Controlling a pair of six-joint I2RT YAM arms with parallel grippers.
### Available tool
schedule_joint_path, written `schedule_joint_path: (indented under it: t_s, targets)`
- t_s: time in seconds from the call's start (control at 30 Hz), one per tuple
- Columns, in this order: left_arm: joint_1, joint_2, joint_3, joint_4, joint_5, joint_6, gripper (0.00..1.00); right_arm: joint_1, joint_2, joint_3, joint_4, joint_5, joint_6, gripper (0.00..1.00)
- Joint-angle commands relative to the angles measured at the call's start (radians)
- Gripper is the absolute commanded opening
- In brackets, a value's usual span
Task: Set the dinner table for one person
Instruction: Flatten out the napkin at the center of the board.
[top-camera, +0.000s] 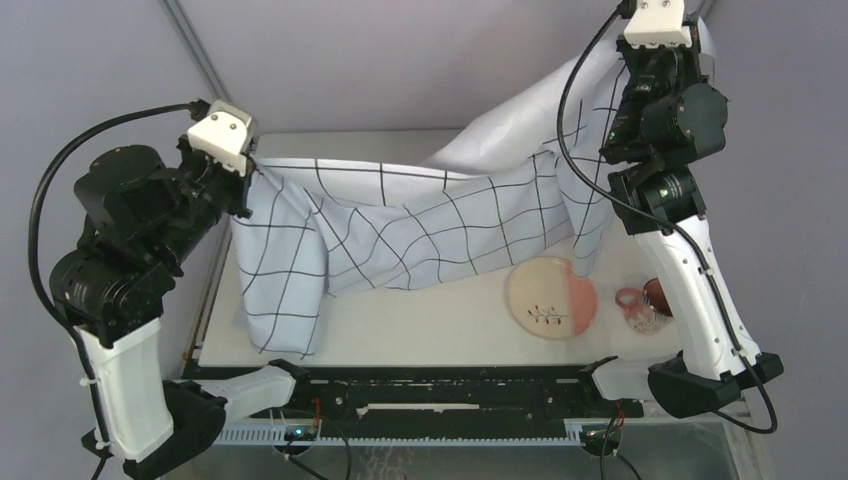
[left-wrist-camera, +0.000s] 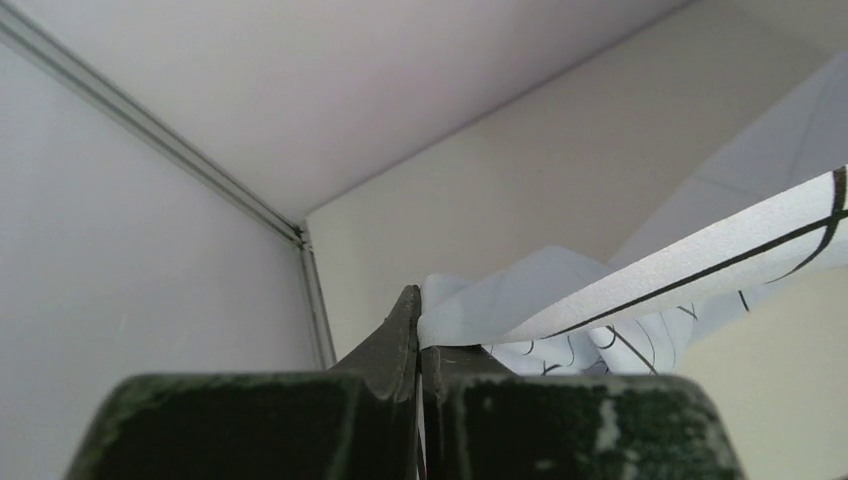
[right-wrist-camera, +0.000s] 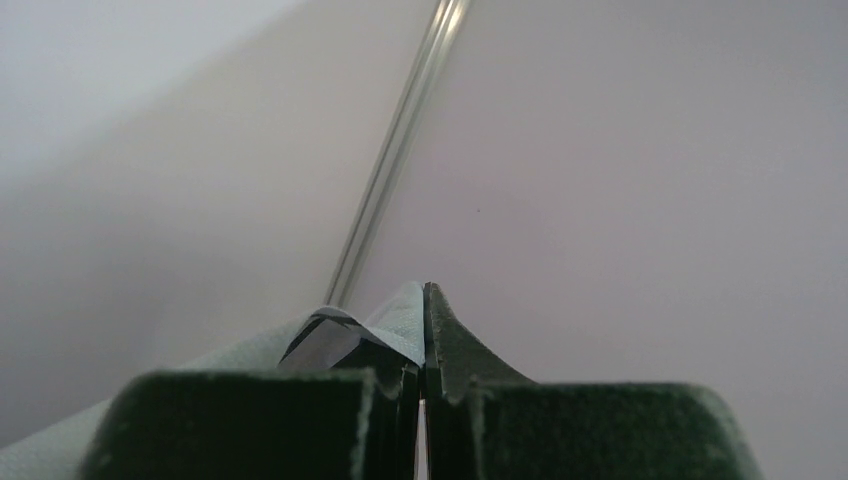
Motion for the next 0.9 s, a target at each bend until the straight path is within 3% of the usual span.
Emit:
schedule_joint_path:
  t_s: [0.0, 0.1, 0.37, 0.57, 0.73, 0.87]
  targets:
    - [0.005, -0.006, 0.110, -0.108, 0.108, -0.045, 0.00, 0.045, -0.099, 0.020, -0.110, -0.034, 0.015, 0.00]
    - [0.005, -0.032, 0.175, -0.154, 0.135, -0.061, 0.00, 0.040, -0.170, -0.001, -0.237, -0.080, 0.095, 0.00]
    - [0.005, -0.208, 0.038, -0.126, 0.151, -0.076, 0.00, -0.001, -0.366, -0.093, -0.420, -0.116, 0.136, 0.00]
    - [0.005, -0.208, 0.165, -0.163, 0.162, -0.063, 0.00, -0.002, -0.398, -0.084, -0.444, -0.072, 0.086, 0.00]
    - [0.005, -0.208, -0.002, -0.065, 0.129, -0.065, 0.00, 0.004, -0.346, -0.072, -0.459, -0.058, 0.075, 0.00]
    - [0.006, -0.173, -0.167, 0.046, 0.060, -0.058, 0.00, -0.009, -0.272, -0.177, -0.360, -0.042, 0.010, 0.00]
